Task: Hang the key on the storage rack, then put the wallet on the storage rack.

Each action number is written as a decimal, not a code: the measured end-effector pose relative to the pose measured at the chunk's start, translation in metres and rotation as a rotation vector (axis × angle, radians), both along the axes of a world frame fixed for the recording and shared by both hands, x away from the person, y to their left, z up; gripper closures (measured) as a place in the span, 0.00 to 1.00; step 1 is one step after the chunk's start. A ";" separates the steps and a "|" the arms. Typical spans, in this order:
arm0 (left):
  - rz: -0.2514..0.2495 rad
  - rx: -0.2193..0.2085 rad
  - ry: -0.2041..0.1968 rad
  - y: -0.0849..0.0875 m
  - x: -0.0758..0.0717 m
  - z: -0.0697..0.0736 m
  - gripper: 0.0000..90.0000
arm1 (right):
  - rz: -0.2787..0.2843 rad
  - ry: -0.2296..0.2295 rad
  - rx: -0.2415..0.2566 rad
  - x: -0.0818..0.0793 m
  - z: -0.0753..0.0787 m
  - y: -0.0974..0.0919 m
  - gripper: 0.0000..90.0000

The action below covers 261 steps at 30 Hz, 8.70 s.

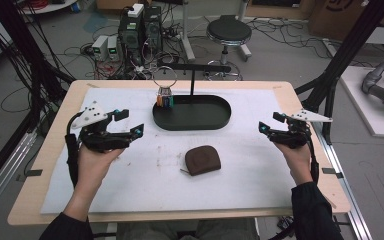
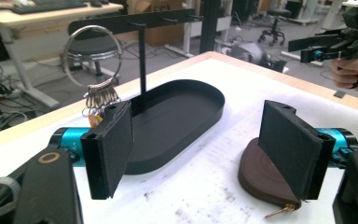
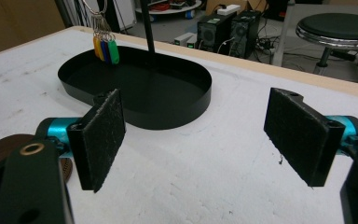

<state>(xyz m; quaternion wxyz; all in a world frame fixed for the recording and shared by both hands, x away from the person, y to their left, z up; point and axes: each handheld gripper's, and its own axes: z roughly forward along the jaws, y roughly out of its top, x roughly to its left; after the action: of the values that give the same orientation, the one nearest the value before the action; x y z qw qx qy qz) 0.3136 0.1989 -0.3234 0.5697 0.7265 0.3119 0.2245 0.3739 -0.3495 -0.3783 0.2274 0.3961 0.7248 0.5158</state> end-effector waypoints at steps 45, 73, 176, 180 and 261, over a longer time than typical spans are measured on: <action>-0.029 -0.044 -0.008 0.015 0.022 -0.030 0.27 | 0.018 -0.010 -0.010 -0.007 0.001 -0.001 0.23; 0.024 -0.027 0.040 0.027 0.034 -0.052 0.27 | 0.146 0.009 -0.033 -0.016 -0.009 0.021 0.23; -0.332 0.341 -0.092 -0.112 0.021 -0.098 0.34 | 0.500 0.362 0.026 -0.021 -0.029 0.129 1.00; -0.343 0.401 -0.117 -0.117 0.023 -0.104 0.38 | 0.524 0.375 0.040 -0.026 -0.027 0.130 1.00; -0.587 0.183 0.051 -0.127 0.034 -0.100 0.63 | 0.784 0.208 -0.115 -0.016 -0.032 0.124 0.74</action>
<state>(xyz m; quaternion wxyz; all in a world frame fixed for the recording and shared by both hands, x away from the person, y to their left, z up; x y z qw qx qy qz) 0.3473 0.0717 -0.4229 0.5342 0.8394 0.0815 0.0591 0.3575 -0.2252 -0.4103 -0.0390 0.1263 0.8677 0.4792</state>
